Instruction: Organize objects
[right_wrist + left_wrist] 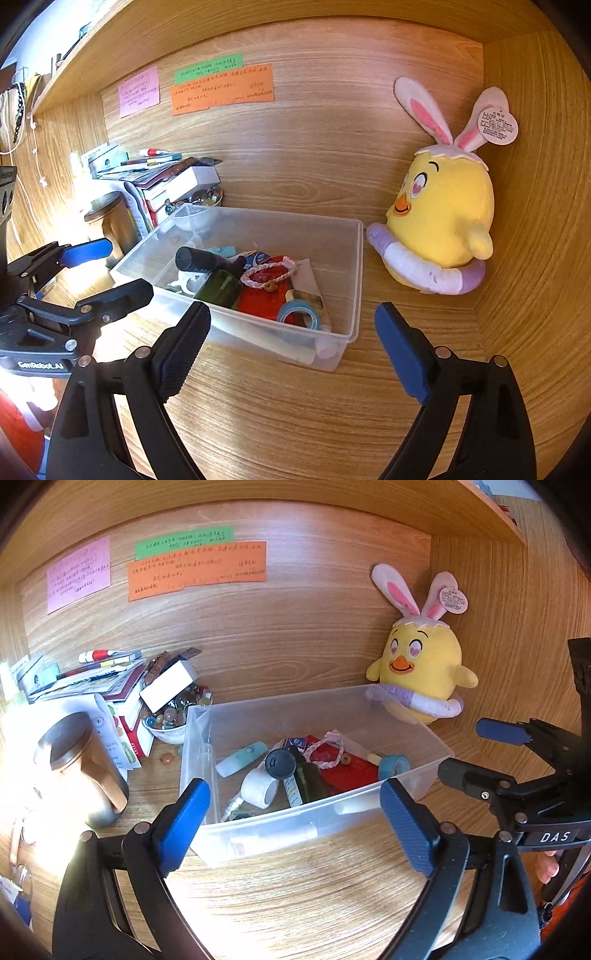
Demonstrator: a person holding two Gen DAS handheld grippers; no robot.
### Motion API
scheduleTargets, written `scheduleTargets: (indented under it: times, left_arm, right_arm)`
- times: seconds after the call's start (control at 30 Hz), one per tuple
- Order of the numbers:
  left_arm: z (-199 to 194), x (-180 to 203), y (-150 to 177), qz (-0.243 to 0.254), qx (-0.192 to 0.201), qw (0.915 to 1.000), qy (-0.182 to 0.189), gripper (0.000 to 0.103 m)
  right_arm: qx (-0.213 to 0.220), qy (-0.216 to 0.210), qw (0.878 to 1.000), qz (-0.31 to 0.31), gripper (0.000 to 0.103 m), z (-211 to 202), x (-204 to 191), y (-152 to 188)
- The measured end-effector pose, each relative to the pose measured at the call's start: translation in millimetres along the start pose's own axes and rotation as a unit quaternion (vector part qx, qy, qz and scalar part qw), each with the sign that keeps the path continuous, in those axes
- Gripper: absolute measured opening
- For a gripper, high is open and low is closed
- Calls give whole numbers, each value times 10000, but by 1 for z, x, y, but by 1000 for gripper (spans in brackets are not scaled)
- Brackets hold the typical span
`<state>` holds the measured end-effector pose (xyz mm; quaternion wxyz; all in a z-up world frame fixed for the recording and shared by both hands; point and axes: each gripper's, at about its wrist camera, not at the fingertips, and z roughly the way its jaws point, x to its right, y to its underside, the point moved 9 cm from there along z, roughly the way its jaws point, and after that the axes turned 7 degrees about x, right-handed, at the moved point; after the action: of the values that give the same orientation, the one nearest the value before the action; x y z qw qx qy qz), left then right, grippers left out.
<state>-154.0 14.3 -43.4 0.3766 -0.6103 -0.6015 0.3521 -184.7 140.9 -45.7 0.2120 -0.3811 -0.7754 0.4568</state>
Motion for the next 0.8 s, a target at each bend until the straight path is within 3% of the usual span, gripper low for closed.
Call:
scheduleTargets:
  times: [0.8]
  left_arm:
    - [1, -1, 6, -81, -77, 9999, 67, 95]
  right_arm:
    - [-30, -10, 10000, -49, 90, 0, -5, 4]
